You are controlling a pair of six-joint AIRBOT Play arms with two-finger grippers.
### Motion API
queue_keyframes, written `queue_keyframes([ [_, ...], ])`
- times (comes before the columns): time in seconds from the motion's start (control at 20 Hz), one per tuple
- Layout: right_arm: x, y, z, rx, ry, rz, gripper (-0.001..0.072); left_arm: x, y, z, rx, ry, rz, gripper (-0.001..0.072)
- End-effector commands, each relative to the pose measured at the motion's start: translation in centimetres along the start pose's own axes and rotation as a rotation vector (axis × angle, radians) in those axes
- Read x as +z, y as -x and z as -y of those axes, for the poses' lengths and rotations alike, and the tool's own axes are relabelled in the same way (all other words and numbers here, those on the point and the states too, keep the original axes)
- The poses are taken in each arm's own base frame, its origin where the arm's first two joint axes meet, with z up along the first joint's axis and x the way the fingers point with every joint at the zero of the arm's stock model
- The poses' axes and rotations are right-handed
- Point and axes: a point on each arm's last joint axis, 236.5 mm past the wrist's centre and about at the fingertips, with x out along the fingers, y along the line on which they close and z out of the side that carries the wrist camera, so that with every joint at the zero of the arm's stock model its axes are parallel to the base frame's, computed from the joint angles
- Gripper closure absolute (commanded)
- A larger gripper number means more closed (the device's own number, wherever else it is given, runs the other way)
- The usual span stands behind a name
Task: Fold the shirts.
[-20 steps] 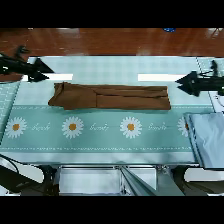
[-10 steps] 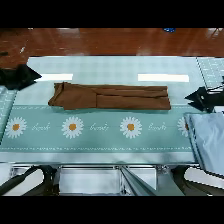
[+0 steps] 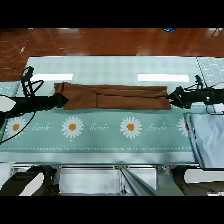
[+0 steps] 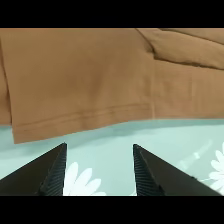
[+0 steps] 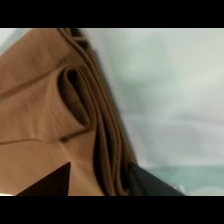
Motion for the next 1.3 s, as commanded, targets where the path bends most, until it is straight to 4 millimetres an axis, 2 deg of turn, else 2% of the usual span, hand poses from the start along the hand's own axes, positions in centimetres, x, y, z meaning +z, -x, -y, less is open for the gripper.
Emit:
queue_keyframes([
  [0.0,0.3,-3.2,-1.1,-0.003,-0.002,-0.042,0.0294,-0.3,-0.4,0.3,-0.002,-0.014,0.004,0.0201],
  [0.05,0.2,-3.9,-2.1,0.011,0.012,-0.055,0.0297,-0.3,-0.4,0.3,-0.002,-0.014,0.004,0.0201],
  [0.1,0.1,-4.6,-3.2,0.026,0.035,-0.061,0.0335,-0.3,-0.5,0.3,-0.002,-0.013,0.003,0.0201],
  [0.15,0.1,-5.0,-4.2,0.035,0.063,-0.062,0.0406,-0.4,-0.5,0.3,-0.001,-0.013,0.002,0.0201],
  [0.25,0.2,-5.4,-6.3,0.046,0.137,-0.058,0.0618,-0.4,-0.6,0.2,0.0,-0.011,-0.002,0.0201],
  [0.3,0.3,-5.2,-7.4,0.06,0.18,-0.057,0.0685,-0.5,-0.7,0.2,0.0,-0.01,-0.004,0.0201],
  [0.4,0.4,-4.1,-9.0,0.081,0.22,-0.062,0.0685,-0.5,-0.6,0.2,0.0,-0.011,-0.004,0.0226],
  [0.5,0.3,-1.7,-10.0,0.082,0.263,-0.04,0.0685,-0.4,-0.6,0.2,0.0,-0.011,-0.003,0.0618],
  [0.55,0.1,-0.3,-10.3,0.064,0.301,-0.031,0.0685,-0.3,-0.6,0.2,0.001,-0.011,0.003,0.0691],
  [0.65,-1.1,2.9,-10.4,-0.004,0.384,-0.01,0.0685,0.3,-0.6,1.1,-0.035,0.019,0.014,0.0691],
  [0.8,-4.8,7.8,-11.4,-0.039,0.465,0.048,0.0685,0.7,-2.4,5.6,-0.116,-0.055,-0.035,0.0692],
  [1.0,-10.6,13.1,-12.5,-0.027,0.49,0.17,0.0686,-0.8,-8.4,14.7,-0.233,-0.227,-0.189,0.0692],
  [1.1,-13.7,15.0,-12.8,-0.008,0.49,0.21,0.0685,-2.8,-11.4,19.3,-0.284,-0.276,-0.284,0.0692],
  [1.25,-16.8,16.9,-13.1,0.014,0.489,0.244,0.0685,-7.4,-15.2,25.4,-0.348,-0.353,-0.432,0.0692],
])
